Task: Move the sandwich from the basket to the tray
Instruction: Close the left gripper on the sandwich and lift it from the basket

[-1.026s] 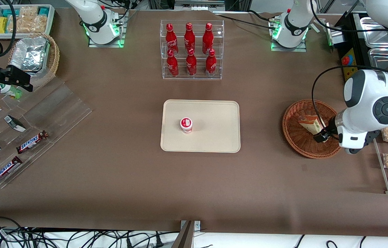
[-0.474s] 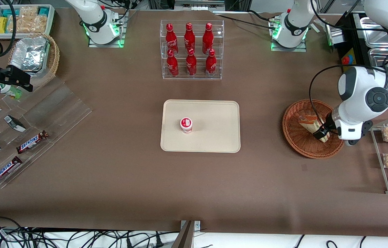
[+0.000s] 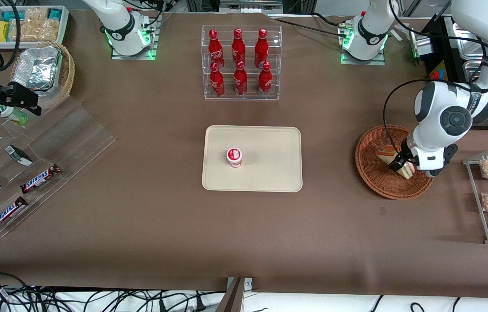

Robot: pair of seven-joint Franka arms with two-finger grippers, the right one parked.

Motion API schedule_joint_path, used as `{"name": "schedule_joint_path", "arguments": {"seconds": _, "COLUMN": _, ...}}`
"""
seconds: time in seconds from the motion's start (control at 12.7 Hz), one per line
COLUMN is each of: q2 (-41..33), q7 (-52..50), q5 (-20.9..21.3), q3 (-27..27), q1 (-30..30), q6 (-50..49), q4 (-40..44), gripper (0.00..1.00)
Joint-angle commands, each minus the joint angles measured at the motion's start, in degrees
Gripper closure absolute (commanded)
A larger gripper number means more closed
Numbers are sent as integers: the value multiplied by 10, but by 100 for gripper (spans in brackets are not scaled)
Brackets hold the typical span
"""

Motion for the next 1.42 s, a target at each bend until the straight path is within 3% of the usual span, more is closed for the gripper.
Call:
{"name": "schedule_joint_path", "arguments": {"seconds": 0.0, "q2": -19, "q7": -27, "q5": 17, "q3": -4, "q1": 1, "q6": 13, "q4": -24, "gripper": 0}}
{"name": "schedule_joint_path", "arguments": {"seconds": 0.24, "q2": -16, "q7": -43, "q5": 17, "q3": -4, "q1": -1, "q6": 13, "q4": -24, "gripper": 4}}
{"name": "schedule_joint_path", "arguments": {"seconds": 0.32, "q2": -15, "q7": -48, "q5": 17, "q3": -4, "q1": -1, "q6": 13, "q4": -24, "gripper": 25}}
{"name": "schedule_joint_path", "arguments": {"seconds": 0.39, "q2": -15, "q7": -49, "q5": 17, "q3": -4, "q1": -1, "q6": 12, "q4": -24, "gripper": 53}}
{"name": "schedule_joint_path", "arguments": {"seconds": 0.47, "q2": -14, "q7": -49, "q5": 17, "q3": -4, "q1": -1, "q6": 12, "q4": -24, "gripper": 65}}
{"name": "schedule_joint_path", "arguments": {"seconds": 0.95, "q2": -18, "q7": -40, "q5": 17, "q3": -7, "q1": -4, "q6": -8, "q4": -15, "gripper": 68}}
{"name": "schedule_joint_path", "arguments": {"seconds": 1.11, "q2": -20, "q7": -24, "q5": 17, "q3": -27, "q1": -4, "q6": -65, "q4": 27, "gripper": 68}}
{"name": "schedule_joint_path", "arguments": {"seconds": 1.34, "q2": -20, "q7": 80, "q5": 16, "q3": -65, "q1": -4, "q6": -193, "q4": 113, "gripper": 68}}
